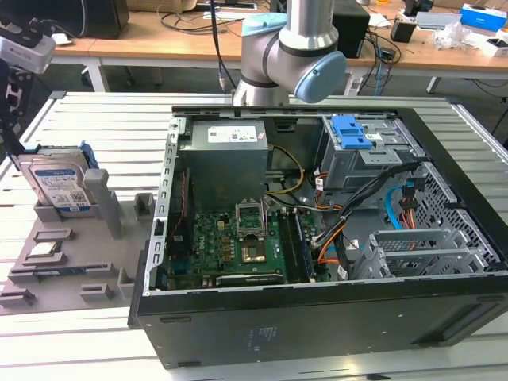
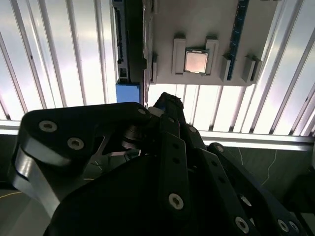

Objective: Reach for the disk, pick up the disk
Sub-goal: 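Pick up the disk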

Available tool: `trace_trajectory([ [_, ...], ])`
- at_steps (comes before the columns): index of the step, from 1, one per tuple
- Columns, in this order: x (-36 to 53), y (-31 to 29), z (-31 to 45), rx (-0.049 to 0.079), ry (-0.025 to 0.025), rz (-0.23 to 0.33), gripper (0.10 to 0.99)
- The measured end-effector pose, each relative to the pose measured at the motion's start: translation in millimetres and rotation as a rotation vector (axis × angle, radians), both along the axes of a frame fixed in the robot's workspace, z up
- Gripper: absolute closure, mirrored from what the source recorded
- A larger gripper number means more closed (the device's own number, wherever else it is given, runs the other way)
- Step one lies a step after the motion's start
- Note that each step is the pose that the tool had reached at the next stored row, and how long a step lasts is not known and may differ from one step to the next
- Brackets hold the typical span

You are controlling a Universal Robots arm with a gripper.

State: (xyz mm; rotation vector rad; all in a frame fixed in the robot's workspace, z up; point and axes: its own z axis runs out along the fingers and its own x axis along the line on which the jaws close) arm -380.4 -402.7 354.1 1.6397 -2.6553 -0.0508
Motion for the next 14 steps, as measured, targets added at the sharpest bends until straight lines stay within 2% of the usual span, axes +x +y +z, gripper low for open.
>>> trace_trajectory([
  [14,0.0,0.0,0.0,0.000,0.0000,0.122,0.980],
])
